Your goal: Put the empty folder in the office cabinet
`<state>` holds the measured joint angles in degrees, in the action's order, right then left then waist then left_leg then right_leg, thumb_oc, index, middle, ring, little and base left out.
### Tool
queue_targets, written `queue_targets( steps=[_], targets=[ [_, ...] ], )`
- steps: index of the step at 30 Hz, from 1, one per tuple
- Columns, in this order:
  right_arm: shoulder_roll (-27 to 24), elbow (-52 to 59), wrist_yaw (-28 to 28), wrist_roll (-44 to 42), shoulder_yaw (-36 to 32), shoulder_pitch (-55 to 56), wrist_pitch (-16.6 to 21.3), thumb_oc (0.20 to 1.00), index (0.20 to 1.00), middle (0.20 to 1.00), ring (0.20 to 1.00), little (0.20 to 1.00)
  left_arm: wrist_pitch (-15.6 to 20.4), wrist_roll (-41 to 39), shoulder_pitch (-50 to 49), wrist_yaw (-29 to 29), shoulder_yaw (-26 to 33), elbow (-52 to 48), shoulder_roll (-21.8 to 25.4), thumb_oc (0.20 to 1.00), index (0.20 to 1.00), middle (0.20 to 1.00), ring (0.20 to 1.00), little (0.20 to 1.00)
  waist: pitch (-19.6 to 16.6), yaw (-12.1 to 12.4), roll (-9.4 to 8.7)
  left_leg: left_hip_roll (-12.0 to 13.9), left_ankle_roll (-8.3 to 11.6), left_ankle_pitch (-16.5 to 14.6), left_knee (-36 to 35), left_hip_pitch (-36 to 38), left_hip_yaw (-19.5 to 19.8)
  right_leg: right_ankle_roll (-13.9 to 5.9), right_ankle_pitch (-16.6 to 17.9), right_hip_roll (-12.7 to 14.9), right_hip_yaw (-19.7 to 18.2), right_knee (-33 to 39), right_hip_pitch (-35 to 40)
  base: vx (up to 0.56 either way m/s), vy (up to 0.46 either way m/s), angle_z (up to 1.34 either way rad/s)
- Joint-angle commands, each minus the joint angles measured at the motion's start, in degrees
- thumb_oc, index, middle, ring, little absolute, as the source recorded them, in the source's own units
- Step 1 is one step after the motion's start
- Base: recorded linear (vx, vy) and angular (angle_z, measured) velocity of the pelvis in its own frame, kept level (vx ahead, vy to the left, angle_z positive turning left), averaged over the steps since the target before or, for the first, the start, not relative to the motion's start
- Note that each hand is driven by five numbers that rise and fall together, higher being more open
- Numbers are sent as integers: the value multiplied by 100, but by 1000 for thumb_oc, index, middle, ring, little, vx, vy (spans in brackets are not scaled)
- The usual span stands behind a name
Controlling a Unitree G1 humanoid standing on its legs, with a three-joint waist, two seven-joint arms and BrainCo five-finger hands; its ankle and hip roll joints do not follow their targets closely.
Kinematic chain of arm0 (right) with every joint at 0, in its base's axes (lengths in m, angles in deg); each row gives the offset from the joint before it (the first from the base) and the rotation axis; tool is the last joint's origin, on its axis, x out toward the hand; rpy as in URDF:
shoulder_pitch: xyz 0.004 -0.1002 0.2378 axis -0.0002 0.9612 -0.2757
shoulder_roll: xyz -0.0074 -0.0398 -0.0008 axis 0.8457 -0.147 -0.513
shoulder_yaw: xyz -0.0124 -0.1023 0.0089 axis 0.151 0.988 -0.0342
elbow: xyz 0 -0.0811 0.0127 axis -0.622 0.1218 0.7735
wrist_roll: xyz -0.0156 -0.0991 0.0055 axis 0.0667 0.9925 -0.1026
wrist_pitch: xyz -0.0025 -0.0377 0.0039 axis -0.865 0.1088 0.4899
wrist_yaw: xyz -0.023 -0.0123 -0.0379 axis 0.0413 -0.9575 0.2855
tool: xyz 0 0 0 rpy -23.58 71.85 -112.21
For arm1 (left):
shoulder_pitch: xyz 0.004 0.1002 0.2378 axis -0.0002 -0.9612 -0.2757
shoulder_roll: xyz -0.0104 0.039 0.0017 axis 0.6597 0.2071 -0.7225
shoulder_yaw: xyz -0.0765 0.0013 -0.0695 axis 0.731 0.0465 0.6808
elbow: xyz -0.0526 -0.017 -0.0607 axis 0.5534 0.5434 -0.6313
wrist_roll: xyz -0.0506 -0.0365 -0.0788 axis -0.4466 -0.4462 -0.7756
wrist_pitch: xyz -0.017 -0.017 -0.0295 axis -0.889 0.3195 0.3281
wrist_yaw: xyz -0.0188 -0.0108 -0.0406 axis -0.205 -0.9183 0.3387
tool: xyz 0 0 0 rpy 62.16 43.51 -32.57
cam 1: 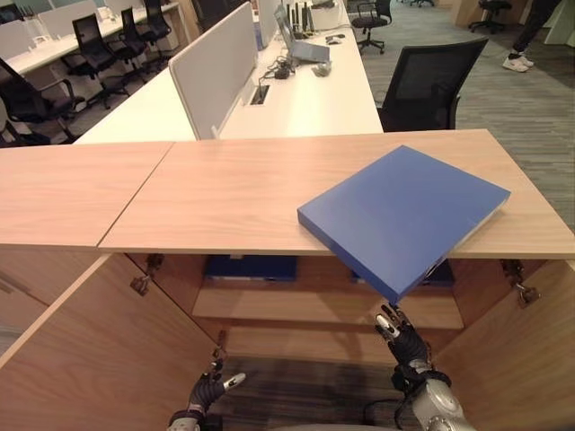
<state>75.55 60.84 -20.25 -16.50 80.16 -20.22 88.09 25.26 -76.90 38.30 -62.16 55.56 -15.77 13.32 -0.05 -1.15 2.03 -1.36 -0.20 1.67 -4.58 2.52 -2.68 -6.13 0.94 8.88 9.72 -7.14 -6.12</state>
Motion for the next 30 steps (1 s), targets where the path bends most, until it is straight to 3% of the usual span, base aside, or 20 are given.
queue_targets(
  steps=[1, 4, 9, 13, 20, 22, 24, 30],
  targets=[
    [230, 272, 85, -195, 24, -154, 156, 1000, 1000, 1000, 1000, 1000, 191, 152, 234, 33, 207, -70, 214, 1000, 1000, 1000, 1000, 1000, 99, 71, -66, 44, 24, -210, 98, -175, 117, -236, -1, -61, 42, -263, 141, -68, 20, -1],
    [243, 268, 65, -115, 47, -93, 152, 1000, 1000, 1000, 1000, 1000, 182, 157, 119, -14, 203, -297, 235, 1000, 1000, 1000, 1000, 1000, -67, 208, -198, -10, 41, -189, 73, -254, 43, -179, -105, -131, 131, 114, 431, -23, -25, -3],
    [150, 296, 32, -11, 43, -101, 143, 1000, 1000, 1000, 1000, 1000, 154, 147, 116, -6, 208, -223, 170, 1000, 1000, 1000, 1000, 1000, -155, 163, -199, 50, 79, -192, 33, -164, 61, -187, -17, -174, -10, 369, 503, 60, -42, -8],
    [-33, 387, -165, 695, -69, -101, 258, 1000, 1000, 1000, 1000, 1000, 169, 215, 118, 10, 226, -239, 135, 1000, 1000, 1000, 1000, 1000, -209, 128, -232, 69, 104, -215, -6, -77, 70, -176, 30, -179, -4, 607, 643, 31, -28, -3],
    [-364, 306, -1145, 2559, -748, -32, 459, 1000, 1000, 1000, 1000, 1000, 220, 380, 46, 138, 386, -420, 116, 1000, 1000, 1000, 1000, 1000, -219, 77, -262, 97, 112, -256, -42, 17, 110, -192, 65, -198, 14, 823, 811, 15, -10, 0],
    [-489, 233, -1485, 3001, -1005, -76, 454, 1000, 1000, 1000, 1000, 1000, 227, 433, 73, 174, 455, -355, 106, 1000, 1000, 1000, 1000, 1000, -219, 64, -266, 110, 111, -269, -42, 28, 106, -195, 63, -201, 9, 861, 848, 0, 0, 0],
    [-809, 151, -2211, 4190, -1524, 3, 401, 1000, 1000, 1000, 1000, 1000, 260, 499, 9, 214, 577, -349, 87, 1000, 1000, 1000, 1000, 1000, -230, 33, -270, 120, 102, -308, -42, 63, 117, -200, 51, -208, -22, 905, 895, 0, 0, 0],
    [-1243, 468, -3005, 5784, -1851, 142, 270, 1000, 1000, 1000, 1000, 1000, 342, 694, -6, 292, 618, -209, 32, 1000, 1000, 1000, 1000, 1000, -213, 3, -274, 136, 89, -323, -42, 74, 117, -210, 51, -221, -57, 920, 901, 1, -6, -2]
  ],
)
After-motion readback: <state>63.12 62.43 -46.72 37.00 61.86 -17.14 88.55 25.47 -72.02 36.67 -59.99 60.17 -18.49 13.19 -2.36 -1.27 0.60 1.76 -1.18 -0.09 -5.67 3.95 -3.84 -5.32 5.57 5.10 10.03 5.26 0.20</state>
